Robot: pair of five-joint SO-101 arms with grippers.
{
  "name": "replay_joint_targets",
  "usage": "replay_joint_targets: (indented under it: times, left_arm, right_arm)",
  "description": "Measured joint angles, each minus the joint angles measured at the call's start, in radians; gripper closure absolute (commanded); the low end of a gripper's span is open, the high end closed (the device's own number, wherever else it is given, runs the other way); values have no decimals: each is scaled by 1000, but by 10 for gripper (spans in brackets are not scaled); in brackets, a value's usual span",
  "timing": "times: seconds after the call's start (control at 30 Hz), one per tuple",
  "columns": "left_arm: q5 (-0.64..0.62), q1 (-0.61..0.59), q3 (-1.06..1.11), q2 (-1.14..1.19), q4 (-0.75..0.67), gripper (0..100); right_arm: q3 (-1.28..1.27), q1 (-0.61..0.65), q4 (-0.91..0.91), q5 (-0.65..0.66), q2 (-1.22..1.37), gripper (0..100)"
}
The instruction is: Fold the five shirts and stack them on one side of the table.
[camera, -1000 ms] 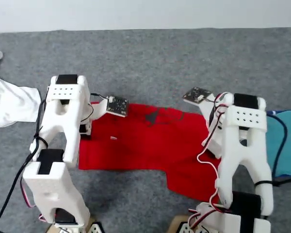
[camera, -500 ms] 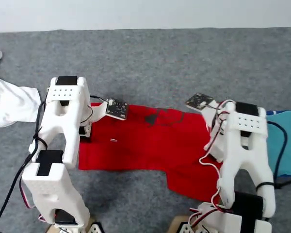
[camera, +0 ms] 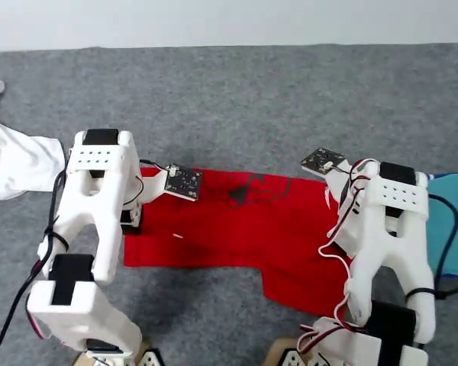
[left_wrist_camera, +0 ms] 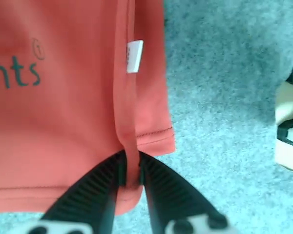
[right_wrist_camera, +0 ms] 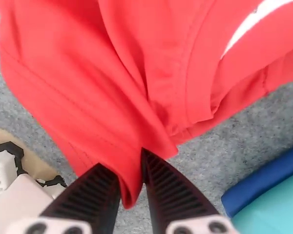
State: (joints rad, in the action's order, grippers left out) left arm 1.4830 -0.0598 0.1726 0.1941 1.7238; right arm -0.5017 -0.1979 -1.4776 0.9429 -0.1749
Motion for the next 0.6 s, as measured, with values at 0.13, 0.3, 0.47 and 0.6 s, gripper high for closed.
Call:
replay_joint_targets:
  times: [0.13,0.3,0.47,0.6]
  left_arm:
    - [0,0,3,35,0,995]
    - [-3,-2,3,41,0,935]
    - [-5,-38,-18,46,0,883]
    - [-8,-80,-74,46,0,865]
  right_arm:
    - [0,14,-18,0,0,987]
    - [0,18,-23,0,0,960]
    - [0,2,-48,-2,0,735]
    - [0,-6,-100,-52,0,665]
